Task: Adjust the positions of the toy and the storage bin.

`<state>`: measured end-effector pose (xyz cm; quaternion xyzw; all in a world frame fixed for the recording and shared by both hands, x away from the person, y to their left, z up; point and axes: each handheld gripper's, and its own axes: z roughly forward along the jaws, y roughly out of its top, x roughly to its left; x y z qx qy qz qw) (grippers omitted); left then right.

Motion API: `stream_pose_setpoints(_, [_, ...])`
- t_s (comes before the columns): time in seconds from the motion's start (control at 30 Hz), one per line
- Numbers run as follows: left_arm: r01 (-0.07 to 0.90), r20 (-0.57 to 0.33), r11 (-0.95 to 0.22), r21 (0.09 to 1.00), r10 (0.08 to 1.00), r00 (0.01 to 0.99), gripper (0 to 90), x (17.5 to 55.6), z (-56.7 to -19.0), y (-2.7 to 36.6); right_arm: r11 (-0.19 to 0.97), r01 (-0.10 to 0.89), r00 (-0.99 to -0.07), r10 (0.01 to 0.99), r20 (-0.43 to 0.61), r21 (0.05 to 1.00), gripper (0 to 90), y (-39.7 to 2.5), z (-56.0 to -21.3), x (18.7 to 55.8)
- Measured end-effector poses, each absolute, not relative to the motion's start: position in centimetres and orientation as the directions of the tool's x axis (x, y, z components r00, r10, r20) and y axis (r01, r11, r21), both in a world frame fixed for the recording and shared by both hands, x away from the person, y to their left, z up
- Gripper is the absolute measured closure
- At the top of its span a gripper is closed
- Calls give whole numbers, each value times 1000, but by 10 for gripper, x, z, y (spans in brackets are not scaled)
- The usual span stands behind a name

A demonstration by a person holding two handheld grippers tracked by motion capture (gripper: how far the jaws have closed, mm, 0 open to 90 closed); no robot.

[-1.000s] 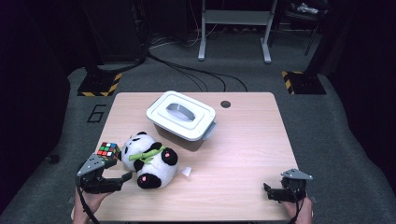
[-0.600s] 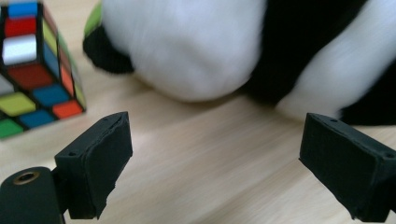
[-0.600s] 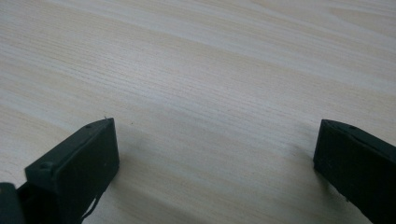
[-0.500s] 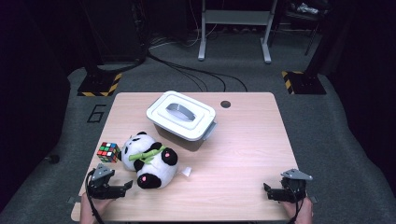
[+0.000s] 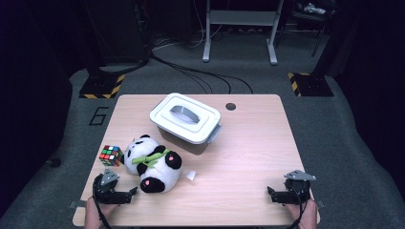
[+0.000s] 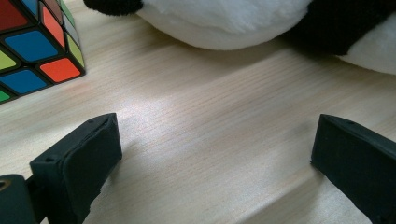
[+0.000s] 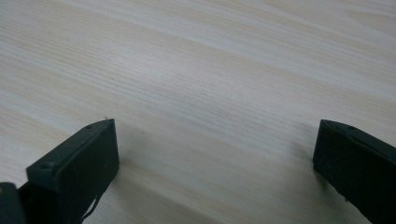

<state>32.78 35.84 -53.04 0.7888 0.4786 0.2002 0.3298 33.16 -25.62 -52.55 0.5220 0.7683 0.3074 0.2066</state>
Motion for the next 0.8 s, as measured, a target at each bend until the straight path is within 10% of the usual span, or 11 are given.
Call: stream_pose_setpoints(0.8, [618, 0, -316, 720, 890, 456, 0, 329, -532, 357, 365, 594, -546, 838, 26, 717, 0, -175, -467, 381])
